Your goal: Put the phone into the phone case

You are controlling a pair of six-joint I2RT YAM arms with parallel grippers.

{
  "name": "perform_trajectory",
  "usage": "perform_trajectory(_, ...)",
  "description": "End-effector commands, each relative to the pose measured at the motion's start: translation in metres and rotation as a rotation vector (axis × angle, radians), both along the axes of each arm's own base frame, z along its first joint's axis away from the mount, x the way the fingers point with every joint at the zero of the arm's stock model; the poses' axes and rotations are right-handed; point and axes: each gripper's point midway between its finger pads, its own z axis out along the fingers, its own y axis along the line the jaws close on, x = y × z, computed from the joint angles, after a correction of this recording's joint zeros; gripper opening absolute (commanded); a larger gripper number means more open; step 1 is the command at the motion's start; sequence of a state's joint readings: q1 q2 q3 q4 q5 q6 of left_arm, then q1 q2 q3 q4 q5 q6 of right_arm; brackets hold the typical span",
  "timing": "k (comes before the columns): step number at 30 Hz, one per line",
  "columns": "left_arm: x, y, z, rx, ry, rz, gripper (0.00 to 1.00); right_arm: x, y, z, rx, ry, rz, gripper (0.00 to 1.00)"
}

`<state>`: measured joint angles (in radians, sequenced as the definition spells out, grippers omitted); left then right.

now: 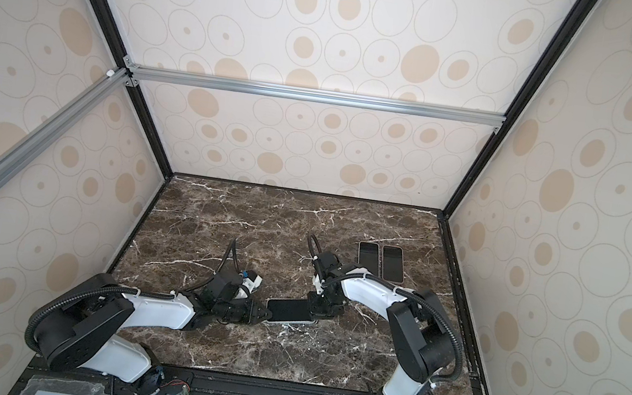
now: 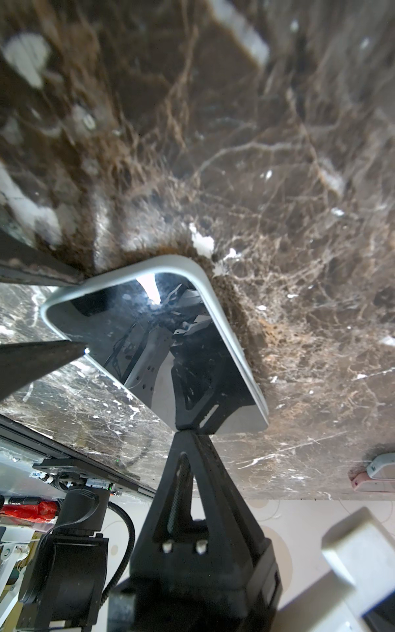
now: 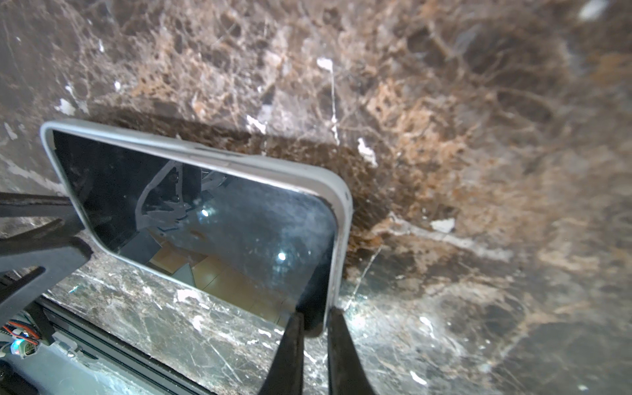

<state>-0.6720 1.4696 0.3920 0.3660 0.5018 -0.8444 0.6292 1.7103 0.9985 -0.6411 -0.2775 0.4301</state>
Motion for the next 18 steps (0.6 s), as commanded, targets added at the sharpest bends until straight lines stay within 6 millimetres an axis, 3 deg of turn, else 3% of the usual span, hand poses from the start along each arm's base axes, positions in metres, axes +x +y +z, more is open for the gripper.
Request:
perform_trajectory(1, -0.014, 0.001, -0.018, 0.031, 0.055, -0.034, 0.28, -0.029, 0.009, -0.046, -0.035, 0.086, 0.067, 0.12)
perform_trajectory(10, -0.016, 0.002, -0.022, 0.035, 0.064, -0.030, 0.28, -0.035, 0.005, -0.064, -0.063, 0.093, 0.062, 0.12)
perform_trajectory(18, -0.015, 0.005, -0.022, 0.045, 0.060, -0.011, 0.28, -0.029, -0.009, -0.061, -0.165, 0.031, 0.076, 0.12)
